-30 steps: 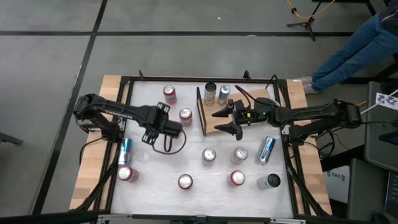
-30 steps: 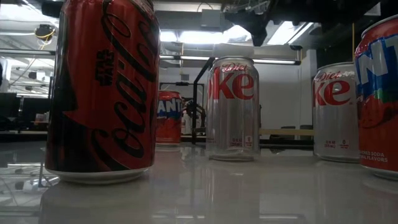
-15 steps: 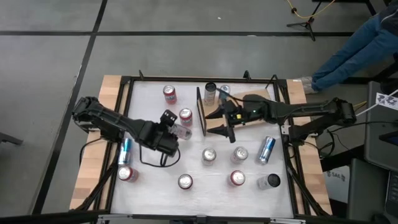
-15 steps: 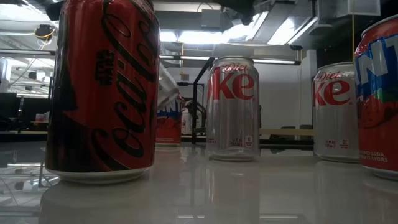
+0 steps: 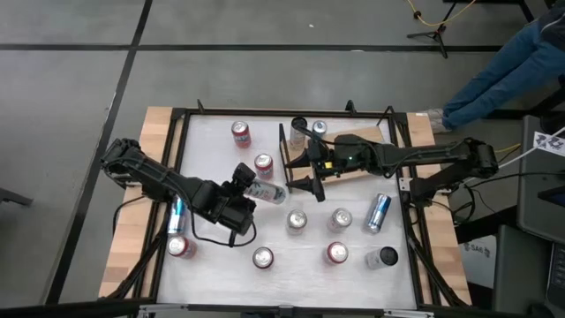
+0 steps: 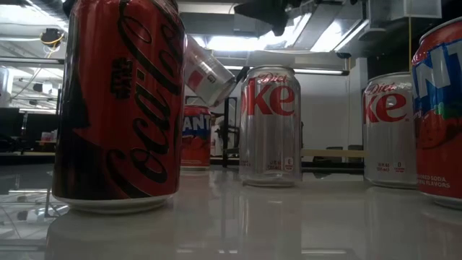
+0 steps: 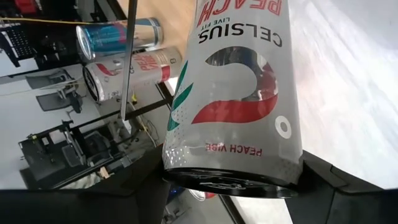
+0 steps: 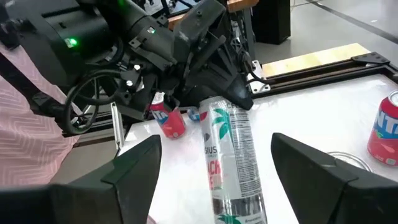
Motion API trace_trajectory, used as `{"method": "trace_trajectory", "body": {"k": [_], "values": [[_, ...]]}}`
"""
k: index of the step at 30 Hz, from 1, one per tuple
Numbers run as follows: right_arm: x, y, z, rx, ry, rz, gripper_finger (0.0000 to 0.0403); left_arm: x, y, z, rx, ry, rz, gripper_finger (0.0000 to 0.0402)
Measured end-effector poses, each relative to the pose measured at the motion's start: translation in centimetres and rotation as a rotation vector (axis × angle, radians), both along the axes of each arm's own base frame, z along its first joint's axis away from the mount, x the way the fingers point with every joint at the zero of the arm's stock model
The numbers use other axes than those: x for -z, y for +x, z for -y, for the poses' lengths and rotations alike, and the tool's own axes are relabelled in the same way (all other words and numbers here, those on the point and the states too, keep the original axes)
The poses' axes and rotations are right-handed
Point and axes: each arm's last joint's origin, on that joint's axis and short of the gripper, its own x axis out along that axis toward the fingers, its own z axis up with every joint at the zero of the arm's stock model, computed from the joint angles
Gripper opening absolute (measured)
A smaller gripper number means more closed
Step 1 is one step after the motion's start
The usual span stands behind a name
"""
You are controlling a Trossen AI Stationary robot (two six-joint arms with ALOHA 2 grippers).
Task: Place canned beverage on shelf
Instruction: Put the top white black soda can on the shelf aligned with the other white black soda can
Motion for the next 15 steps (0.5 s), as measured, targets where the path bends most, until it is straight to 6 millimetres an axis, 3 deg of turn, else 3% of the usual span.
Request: {"method": "trace_trajectory", "body": {"k": [15], "values": [[-0.01, 0.00, -0.02, -0.007, 0.003, 0.000, 0.0294, -0.34, 0.93, 0.28, 0.044, 0.040, 0.071, 0.0238]]}}
